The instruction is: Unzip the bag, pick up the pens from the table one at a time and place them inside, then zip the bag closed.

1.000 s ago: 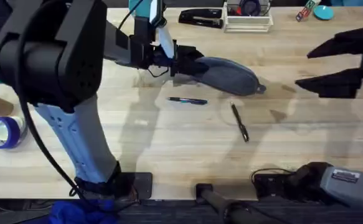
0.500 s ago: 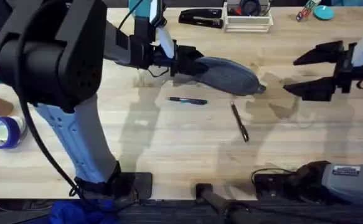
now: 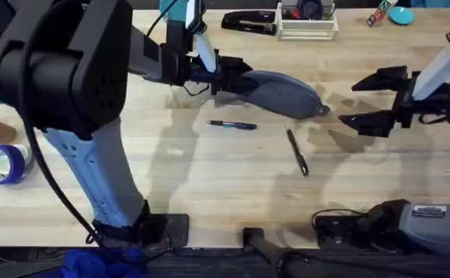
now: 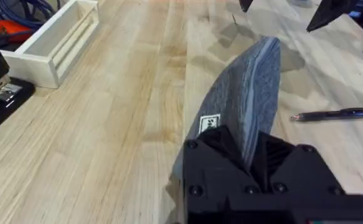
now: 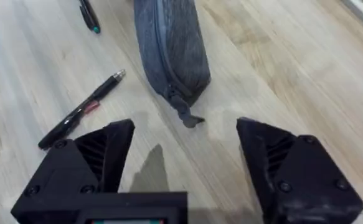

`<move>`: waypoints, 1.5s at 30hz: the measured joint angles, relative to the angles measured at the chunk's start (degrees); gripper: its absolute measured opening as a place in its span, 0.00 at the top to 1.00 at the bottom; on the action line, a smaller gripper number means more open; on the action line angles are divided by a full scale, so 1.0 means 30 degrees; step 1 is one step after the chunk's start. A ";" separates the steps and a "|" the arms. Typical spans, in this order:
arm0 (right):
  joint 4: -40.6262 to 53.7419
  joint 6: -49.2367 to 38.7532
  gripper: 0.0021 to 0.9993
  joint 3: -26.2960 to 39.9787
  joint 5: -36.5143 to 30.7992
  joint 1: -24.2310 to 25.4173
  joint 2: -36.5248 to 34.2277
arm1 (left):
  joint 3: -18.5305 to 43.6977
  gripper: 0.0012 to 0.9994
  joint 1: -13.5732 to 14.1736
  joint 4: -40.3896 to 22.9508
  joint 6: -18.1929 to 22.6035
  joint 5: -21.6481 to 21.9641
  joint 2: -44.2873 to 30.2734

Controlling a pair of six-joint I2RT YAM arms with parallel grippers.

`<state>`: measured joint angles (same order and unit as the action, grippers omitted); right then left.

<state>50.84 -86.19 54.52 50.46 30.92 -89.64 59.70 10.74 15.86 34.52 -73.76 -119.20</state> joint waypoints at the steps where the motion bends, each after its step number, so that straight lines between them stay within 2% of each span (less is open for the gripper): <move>1: -0.0204 -0.0004 0.00 -0.0139 0.0056 0.0000 -0.0001 | 0.0000 0.96 0.0000 0.0000 0.0000 0.0000 -0.0003; 12: -0.0616 -0.0007 0.00 -0.0639 0.0159 0.0000 0.0005 | 0.0000 0.96 0.0000 0.0000 0.0000 0.0000 0.0000; 18: -0.0305 0.0008 0.00 -0.0639 0.0959 -0.0061 -0.0001 | 0.0000 0.96 0.0000 0.0000 0.0000 0.0000 0.0000; 27: -0.0614 0.0015 0.00 -0.0719 0.0380 -0.1120 -0.0072 | 0.0000 0.96 0.0000 0.0000 0.0000 0.0000 0.0000; 33: -0.1510 0.0017 0.00 -0.0726 -0.0043 -0.1740 -0.1088 | 0.0000 0.96 0.0000 0.0000 0.0000 0.0000 0.0000; 45: -0.2491 0.0023 0.00 -0.0731 -0.0168 -0.1843 -0.3116 | 0.0000 0.96 0.0000 0.0000 0.0000 -0.0022 0.0000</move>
<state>43.37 -86.13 52.32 49.95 25.39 -98.99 59.70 10.74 15.86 34.52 -73.82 -119.20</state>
